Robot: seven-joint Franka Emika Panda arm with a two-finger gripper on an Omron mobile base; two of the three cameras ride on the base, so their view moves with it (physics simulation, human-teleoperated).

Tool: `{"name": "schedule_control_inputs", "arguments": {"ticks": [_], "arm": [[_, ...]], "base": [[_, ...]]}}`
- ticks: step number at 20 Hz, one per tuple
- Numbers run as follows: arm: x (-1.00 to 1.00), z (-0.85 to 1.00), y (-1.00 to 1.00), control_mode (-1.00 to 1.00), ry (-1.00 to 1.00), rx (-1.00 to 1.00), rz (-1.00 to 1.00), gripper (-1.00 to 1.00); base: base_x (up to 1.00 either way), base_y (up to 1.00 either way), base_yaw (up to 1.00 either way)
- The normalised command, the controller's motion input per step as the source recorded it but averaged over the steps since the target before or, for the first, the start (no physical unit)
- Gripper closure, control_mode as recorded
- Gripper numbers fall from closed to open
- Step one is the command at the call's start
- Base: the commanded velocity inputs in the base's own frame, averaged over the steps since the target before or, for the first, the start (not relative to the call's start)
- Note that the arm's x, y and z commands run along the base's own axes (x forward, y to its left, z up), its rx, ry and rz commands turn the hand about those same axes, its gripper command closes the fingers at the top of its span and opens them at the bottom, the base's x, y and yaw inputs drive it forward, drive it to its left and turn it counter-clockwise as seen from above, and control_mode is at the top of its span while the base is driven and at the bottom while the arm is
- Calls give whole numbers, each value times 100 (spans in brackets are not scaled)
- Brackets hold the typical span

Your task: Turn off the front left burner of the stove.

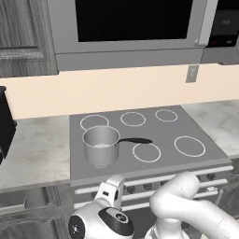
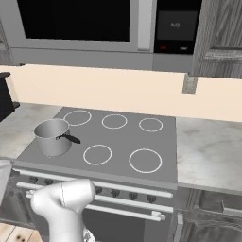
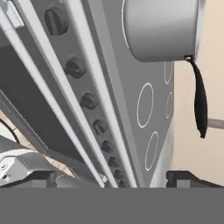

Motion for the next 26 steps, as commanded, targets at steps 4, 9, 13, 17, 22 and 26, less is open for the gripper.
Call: {"name": "schedule_control_inputs", "arguments": {"ticks": [4,9,13,17,22,26], "arm": [[4,-14,16,-100,-8,0,0,-100],[34,-28,49,-100,-3,0,0,-100],[30,-39,43,-100,-7,0,0,-100],[23,-34,12,-100,-8,0,0,-100],[18,-39,2,-100,-9,0,0,-100],[26,-21,0,-100,-1,0,-2,-100]], "base": [[0,0,0],[0,0,0],[0,0,0],[0,0,0],[0,0,0],[0,0,0]]}}
